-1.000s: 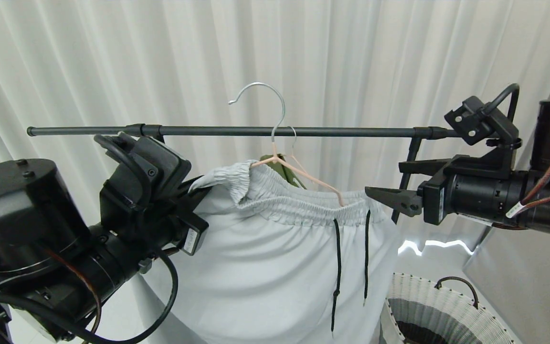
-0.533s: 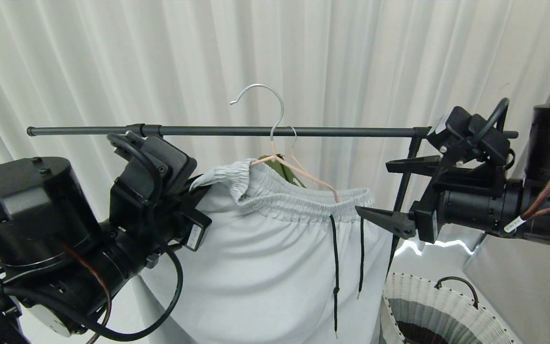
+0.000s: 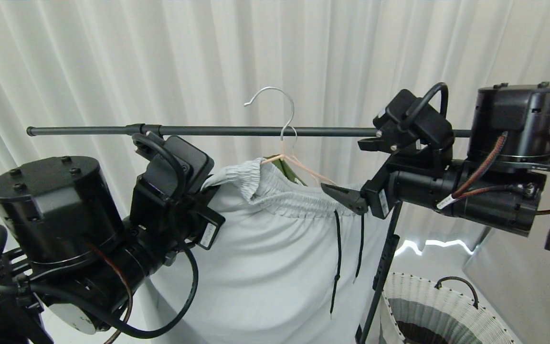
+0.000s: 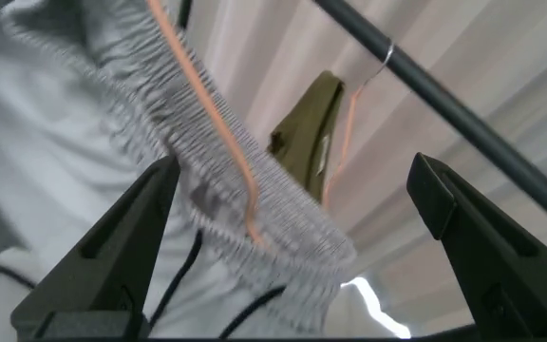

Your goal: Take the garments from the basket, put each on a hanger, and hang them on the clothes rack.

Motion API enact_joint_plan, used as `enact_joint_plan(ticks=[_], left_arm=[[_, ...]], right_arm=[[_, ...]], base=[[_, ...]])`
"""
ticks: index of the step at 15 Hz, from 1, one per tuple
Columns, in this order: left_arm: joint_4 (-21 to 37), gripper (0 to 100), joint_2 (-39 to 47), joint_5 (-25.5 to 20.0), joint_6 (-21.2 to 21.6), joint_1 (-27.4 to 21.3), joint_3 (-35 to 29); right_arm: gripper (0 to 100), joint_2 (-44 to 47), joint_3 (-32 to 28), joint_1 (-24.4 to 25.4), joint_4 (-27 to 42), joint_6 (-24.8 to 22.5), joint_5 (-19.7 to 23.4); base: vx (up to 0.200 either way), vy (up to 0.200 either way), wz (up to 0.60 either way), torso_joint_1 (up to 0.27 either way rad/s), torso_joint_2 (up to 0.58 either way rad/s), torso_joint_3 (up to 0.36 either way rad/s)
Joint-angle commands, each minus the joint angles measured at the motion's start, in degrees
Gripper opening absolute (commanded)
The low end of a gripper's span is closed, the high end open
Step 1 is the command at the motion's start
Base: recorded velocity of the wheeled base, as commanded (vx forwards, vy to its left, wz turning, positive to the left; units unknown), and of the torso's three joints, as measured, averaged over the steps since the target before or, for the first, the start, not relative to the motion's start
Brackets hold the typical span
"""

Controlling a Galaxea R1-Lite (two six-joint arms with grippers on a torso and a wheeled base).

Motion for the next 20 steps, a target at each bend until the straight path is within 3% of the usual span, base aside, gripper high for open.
enact_joint_plan(ticks=[1, 14, 15, 20], left_arm=[[-0.02, 0, 1.26, 0.21, -0.03, -1.01, -0.98], [-0.02, 0, 2.14, 1.79, -0.03, -5.22, -3.36], [-0.02, 0, 2.23, 1.79, -0.03, -5.49, -3.36], [-0.02, 0, 2.23, 1.79, -0.03, -5.49, -3.36]], right_arm=[[100, 3.12, -1.58, 1.59, -0.16, -0.19, -0.91], [100, 6.37, -5.45, -0.16, -2.45, -5.73, -3.98], [0, 6.46, -5.36, -0.08, -3.07, -5.81, -3.90], [0, 6.11, -5.01, 0.63, -3.15, -5.73, -3.90]], base=[[0.000, 0.000, 0.00, 0.000, 0.00, 0.000], [0.000, 0.000, 0.00, 0.000, 0.00, 0.000], [0.000, 0.000, 0.00, 0.000, 0.00, 0.000], [0.000, 0.000, 0.00, 0.000, 0.00, 0.000]])
